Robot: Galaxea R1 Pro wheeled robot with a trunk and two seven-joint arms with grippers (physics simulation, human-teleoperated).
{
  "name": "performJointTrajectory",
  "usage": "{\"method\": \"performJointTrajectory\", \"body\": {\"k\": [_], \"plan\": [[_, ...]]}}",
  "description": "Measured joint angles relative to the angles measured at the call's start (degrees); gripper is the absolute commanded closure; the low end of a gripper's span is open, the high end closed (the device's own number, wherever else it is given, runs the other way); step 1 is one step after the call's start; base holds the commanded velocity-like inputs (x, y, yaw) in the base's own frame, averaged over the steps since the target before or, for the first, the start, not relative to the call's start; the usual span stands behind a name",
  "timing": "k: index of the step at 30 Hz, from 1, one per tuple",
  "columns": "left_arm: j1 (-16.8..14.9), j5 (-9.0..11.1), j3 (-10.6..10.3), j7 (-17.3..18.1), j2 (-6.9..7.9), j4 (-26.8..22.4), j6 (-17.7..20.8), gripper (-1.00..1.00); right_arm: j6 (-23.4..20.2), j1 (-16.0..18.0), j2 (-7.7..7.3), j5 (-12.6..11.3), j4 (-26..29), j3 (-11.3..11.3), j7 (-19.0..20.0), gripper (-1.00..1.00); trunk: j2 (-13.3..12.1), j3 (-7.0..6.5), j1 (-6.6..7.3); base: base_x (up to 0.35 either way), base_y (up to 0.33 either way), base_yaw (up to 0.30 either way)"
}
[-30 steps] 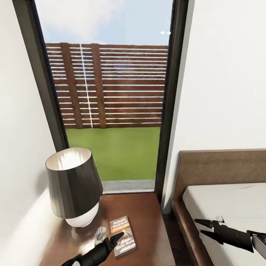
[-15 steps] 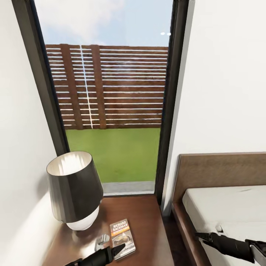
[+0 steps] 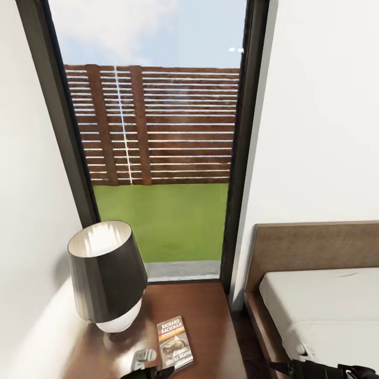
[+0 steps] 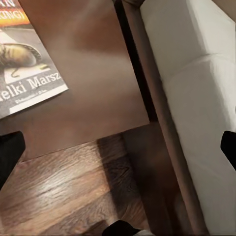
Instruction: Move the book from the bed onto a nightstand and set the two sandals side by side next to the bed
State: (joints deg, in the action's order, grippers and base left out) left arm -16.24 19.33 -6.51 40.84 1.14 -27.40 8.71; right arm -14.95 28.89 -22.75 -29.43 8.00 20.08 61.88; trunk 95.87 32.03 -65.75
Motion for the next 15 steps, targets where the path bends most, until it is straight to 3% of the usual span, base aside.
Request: {"method": "performJointTrajectory", "body": {"k": [7,15], "plan": [[0.0,-1.4,-0.19,-10.32,-0.44,0.39,-2.81,-1.0,2.39,0.0,0.02,0.05,-0.88,0.0,0.01,-1.0,-2.81,-1.26,1.54,0.0,0.0,0.0],[-0.02,-1.55,-0.2,-12.22,-0.46,0.42,-3.84,-1.0,2.56,0.0,0.03,0.06,-1.04,0.0,-0.25,-1.0,-6.02,-2.69,3.3,0.0,0.0,0.0]]}}
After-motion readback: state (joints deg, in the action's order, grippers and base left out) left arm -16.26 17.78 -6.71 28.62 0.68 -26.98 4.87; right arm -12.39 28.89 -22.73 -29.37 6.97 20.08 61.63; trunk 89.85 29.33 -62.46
